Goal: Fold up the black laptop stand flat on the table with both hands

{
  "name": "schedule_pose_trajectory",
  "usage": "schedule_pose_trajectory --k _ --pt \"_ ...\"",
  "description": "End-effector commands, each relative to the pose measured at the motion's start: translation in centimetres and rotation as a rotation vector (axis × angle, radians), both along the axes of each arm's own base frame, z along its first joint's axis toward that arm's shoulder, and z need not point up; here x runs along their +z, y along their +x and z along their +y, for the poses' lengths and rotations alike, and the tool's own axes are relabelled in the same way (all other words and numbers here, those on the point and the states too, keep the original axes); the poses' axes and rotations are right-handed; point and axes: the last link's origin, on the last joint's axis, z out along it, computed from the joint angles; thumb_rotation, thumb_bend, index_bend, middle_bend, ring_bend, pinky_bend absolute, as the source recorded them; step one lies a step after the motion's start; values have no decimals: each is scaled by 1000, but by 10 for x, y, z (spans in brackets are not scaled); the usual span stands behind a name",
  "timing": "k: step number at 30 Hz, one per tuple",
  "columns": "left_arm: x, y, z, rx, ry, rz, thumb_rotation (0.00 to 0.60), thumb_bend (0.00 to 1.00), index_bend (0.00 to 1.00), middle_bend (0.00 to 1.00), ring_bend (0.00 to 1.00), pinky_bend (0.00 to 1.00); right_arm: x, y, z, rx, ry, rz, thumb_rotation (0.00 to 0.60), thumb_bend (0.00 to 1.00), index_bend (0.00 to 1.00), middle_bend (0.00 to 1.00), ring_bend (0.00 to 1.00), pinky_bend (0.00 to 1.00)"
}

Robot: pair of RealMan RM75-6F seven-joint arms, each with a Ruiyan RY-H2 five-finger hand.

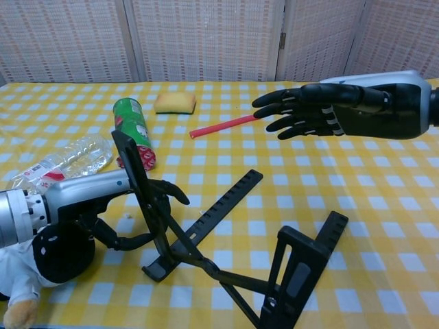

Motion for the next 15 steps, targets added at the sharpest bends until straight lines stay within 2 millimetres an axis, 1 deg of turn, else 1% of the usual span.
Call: schedule_pose_trajectory --k 1,7,15 --pt "-1 0 0 1 0 2 600 495 570 227 140 0 0 0 0 1 0 0 232 249 0 0 27 0" --pt "0 0 0 5 12 -6 600 515 622 245 152 0 1 0 0 2 -1 -1 232 249 0 0 26 0" --pt "2 2 2 14 36 -8 600 529 661 269 170 0 3 0 1 6 -4 -7 233 249 0 0 25 0"
